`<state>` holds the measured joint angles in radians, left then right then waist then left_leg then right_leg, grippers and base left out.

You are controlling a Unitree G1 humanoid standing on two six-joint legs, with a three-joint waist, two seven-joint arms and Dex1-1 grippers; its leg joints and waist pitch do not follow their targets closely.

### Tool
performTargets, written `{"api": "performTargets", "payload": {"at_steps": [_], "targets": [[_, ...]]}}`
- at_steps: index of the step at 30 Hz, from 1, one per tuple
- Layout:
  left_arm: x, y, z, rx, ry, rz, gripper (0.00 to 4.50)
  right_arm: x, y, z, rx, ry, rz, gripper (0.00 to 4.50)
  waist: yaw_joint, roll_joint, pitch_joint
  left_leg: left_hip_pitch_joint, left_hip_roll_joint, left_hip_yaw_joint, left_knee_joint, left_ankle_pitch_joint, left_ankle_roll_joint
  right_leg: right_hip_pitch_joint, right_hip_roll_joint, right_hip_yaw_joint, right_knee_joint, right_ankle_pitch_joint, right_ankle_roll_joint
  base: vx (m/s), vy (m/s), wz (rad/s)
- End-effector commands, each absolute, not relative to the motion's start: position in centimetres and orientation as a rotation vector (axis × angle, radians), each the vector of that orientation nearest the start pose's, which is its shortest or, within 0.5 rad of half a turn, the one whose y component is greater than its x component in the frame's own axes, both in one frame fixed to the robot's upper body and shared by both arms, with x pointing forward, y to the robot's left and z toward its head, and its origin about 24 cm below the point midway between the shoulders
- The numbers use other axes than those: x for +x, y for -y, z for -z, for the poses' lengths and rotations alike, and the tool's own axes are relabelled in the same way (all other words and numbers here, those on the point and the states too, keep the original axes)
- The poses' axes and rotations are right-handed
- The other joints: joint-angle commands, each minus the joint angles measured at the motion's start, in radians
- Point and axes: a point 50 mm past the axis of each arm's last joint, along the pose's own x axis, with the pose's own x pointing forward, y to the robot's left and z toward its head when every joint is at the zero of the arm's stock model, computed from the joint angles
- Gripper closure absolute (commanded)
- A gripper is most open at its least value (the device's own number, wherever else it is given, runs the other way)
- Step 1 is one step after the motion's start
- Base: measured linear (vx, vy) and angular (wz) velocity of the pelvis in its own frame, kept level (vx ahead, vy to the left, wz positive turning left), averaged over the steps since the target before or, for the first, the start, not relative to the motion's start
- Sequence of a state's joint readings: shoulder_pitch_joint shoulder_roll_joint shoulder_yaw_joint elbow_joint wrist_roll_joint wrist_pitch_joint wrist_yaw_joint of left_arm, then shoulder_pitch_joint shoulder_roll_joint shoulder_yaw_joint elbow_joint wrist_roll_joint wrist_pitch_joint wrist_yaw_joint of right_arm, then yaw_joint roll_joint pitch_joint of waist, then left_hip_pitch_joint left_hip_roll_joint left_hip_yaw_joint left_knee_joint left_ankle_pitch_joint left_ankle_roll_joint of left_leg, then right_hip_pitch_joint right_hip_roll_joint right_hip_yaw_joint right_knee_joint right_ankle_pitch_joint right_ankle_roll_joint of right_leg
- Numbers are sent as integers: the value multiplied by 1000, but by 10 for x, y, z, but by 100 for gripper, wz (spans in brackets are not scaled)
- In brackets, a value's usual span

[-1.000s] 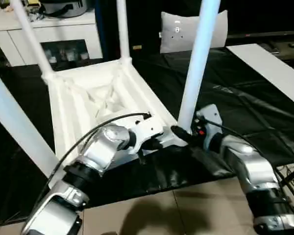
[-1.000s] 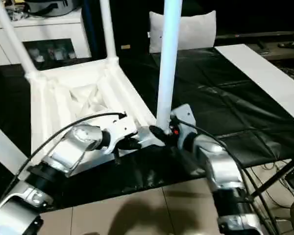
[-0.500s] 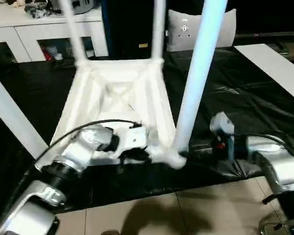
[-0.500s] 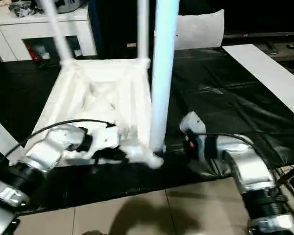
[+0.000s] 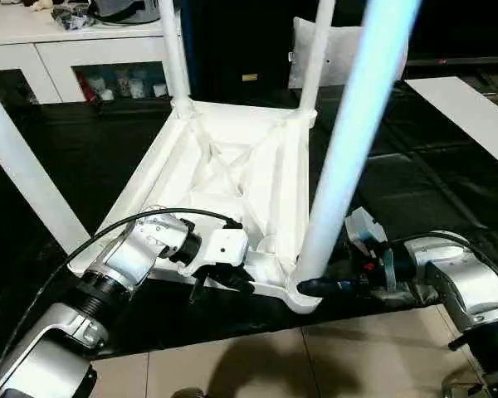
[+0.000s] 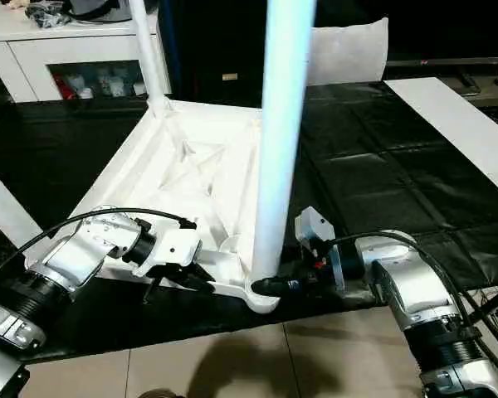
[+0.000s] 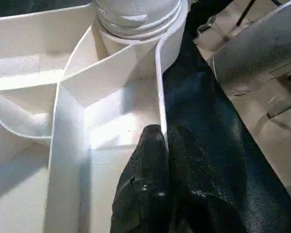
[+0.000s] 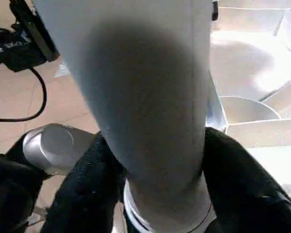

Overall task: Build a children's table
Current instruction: Rotate leg to tighten

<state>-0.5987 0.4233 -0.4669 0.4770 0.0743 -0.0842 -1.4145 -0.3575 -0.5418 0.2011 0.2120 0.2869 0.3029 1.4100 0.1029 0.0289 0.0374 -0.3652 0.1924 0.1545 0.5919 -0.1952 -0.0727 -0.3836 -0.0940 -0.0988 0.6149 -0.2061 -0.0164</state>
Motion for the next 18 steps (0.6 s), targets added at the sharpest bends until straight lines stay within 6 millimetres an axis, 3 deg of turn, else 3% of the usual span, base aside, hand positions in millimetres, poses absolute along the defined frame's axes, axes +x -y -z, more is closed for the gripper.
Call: {"api": "performTargets", "payload": {"at_steps": [1,8,13,16,17,18], "targets": [[287,-102,-56,735,-398,1808,450,271,166,-73,-98,-407,-1525,233,-5,-14,-59,4,42,3,-63,-106,89,51,-60,55,-66,-93,-236,0,0,0],[290,-104,-55,720,-407,1788,450,269,164,-72,-73,-408,-1531,248,-4,-13,-59,5,42,4,-64,-114,83,51,-60,54,-68,-110,-232,0,0,0],[291,-102,-55,632,-414,1749,450,273,156,-71,-37,-380,-1445,249,-8,-14,-55,4,41,4,-67,-135,71,49,-60,54,-72,-152,-225,0,0,0],[294,-92,-58,574,-388,1674,450,291,145,-60,-64,-395,-1200,249,-19,-12,-47,3,37,3,-74,-183,38,48,-60,54,-84,-264,-194,0,0,0],[295,-91,-58,566,-386,1659,450,293,144,-59,-65,-398,-1173,250,-26,-12,-43,7,34,1,-78,-227,16,46,-61,51,-92,-356,-168,0,0,0],[296,-87,-59,548,-382,1630,450,298,141,-57,-61,-409,-1109,251,-33,-13,-43,4,31,-5,-81,-249,2,51,-61,48,-97,-420,-142,0,0,0]]}}
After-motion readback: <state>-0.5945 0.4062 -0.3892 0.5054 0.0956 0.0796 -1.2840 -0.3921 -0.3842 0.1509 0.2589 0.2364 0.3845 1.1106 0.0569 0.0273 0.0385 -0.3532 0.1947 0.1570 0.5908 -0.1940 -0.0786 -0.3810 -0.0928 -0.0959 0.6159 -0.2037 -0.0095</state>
